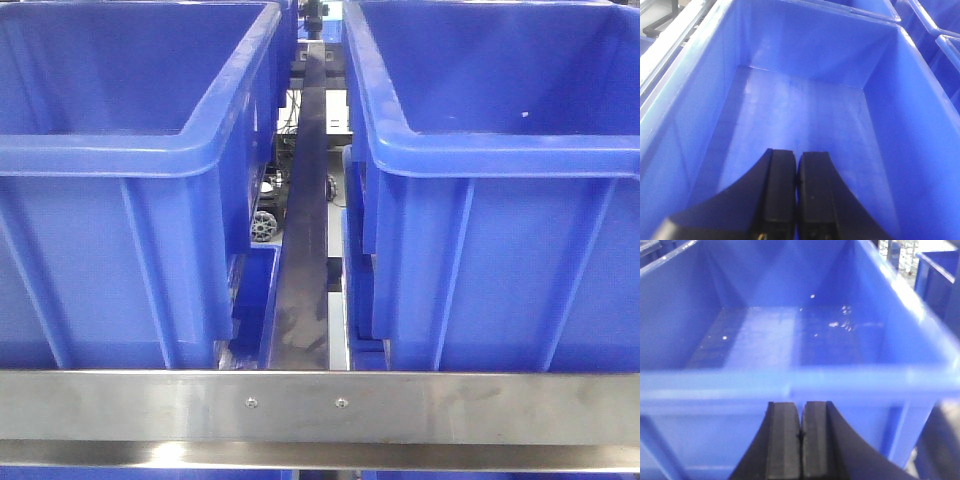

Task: Sort and place red and blue blocks on shelf

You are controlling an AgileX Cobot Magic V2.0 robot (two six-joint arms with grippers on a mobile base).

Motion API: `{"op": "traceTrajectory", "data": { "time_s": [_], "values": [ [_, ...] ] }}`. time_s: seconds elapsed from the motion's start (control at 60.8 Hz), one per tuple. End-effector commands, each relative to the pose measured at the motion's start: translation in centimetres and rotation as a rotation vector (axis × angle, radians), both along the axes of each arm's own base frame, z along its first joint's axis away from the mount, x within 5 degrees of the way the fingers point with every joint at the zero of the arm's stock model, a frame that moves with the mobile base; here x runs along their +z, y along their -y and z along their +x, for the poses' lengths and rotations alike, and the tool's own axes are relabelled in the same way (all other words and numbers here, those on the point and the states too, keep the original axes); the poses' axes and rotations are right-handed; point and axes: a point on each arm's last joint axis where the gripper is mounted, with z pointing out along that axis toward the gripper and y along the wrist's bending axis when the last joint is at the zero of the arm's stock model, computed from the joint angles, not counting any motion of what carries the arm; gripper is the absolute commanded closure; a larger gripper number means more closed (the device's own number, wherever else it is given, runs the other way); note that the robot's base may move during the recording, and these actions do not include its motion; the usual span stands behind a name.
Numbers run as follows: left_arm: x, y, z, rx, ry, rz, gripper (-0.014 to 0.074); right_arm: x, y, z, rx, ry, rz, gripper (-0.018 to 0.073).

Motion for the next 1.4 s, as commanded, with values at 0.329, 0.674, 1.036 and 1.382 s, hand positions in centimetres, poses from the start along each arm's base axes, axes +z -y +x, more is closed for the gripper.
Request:
{"op": "traceTrajectory", "data": {
  "time_s": [0.329,0.674,1.036,1.382],
  "values": [
    [1.75,0.0,0.09,0.002,0.115,-0.024,0.0452,1.73,-0.02,-0.28,0.003,0.159,0.004,0.051],
    [1.75,0.0,0.09,0.002,0.115,-0.024,0.0452,1.73,-0.02,-0.28,0.003,0.159,0.004,0.051],
    [1.75,0.0,0.09,0.002,0.115,-0.024,0.0452,1.73,-0.02,-0.28,0.003,0.159,0.004,0.051],
    [1.75,-0.02,0.09,0.001,0.118,-0.006,0.0452,1.73,-0.02,-0.28,0.003,0.159,0.004,0.051]
  ]
}}
